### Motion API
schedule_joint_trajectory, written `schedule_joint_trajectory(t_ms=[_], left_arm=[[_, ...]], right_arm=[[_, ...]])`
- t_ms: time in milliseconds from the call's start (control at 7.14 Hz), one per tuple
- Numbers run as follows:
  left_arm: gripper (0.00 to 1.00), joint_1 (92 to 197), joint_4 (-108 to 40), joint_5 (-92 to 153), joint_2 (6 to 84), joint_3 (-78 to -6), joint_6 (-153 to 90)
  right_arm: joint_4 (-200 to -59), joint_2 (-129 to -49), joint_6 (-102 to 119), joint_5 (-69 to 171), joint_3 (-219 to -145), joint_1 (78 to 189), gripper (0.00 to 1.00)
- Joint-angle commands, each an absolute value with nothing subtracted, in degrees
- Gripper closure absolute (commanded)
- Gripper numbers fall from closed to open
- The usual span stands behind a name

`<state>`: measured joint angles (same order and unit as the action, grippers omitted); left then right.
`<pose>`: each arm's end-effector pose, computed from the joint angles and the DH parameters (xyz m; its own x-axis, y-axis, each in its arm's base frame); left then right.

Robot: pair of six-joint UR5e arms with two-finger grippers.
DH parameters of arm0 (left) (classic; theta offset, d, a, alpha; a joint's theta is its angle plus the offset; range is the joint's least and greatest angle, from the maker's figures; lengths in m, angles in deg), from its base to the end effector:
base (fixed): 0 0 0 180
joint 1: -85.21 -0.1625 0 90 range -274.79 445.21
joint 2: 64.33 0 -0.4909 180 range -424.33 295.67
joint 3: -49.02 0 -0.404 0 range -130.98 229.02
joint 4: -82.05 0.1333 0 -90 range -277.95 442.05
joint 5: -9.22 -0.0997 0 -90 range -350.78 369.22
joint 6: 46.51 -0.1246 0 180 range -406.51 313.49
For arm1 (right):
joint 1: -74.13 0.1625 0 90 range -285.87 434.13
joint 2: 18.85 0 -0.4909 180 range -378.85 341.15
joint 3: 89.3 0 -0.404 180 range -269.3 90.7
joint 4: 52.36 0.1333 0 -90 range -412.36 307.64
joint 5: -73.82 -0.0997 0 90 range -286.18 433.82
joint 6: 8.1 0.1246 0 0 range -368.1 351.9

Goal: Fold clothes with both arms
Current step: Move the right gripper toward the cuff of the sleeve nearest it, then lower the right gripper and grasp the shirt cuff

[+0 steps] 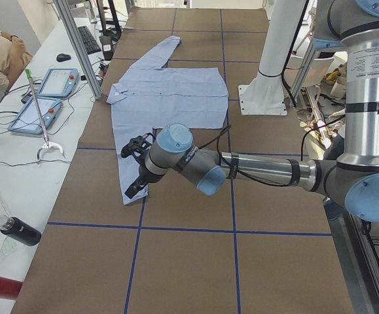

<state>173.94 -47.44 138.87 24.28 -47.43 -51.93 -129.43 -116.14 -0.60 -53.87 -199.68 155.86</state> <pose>-0.0421 -0.5299 0.6160 0.7550 0.5298 -0.3864 -0.0875 0.6654 0.7413 -0.0102 -0.4675 0.6028 0.7550 -0.2599 0.6020 0.0310 0.9312 0.3632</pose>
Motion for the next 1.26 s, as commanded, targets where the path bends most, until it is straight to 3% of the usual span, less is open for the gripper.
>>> schedule_joint_trajectory(t_ms=[0,280,420,700,1121], left_arm=[[0.0,173.9,-49.8,139.3,25.3,-45.9,-52.0],[0.0,173.9,-49.8,139.3,25.4,-45.8,-52.1],[0.0,173.9,-49.8,139.4,25.4,-45.9,-52.1],[0.0,173.9,-49.8,139.3,25.4,-45.9,-52.1],[0.0,173.9,-49.8,139.4,25.1,-45.8,-52.2]], right_arm=[[-116.1,-116.8,5.5,-53.8,-190.1,153.9,0.0],[-92.3,-116.1,27.5,-52.8,-179.4,146.8,0.0],[-84.9,-116.1,39.2,-46.4,-178.3,140.4,0.0],[-82.8,-116.5,44.4,-37.7,-177.4,134.4,0.02],[-82.6,-116.1,44.3,-36.1,-173.9,134.3,0.19]])
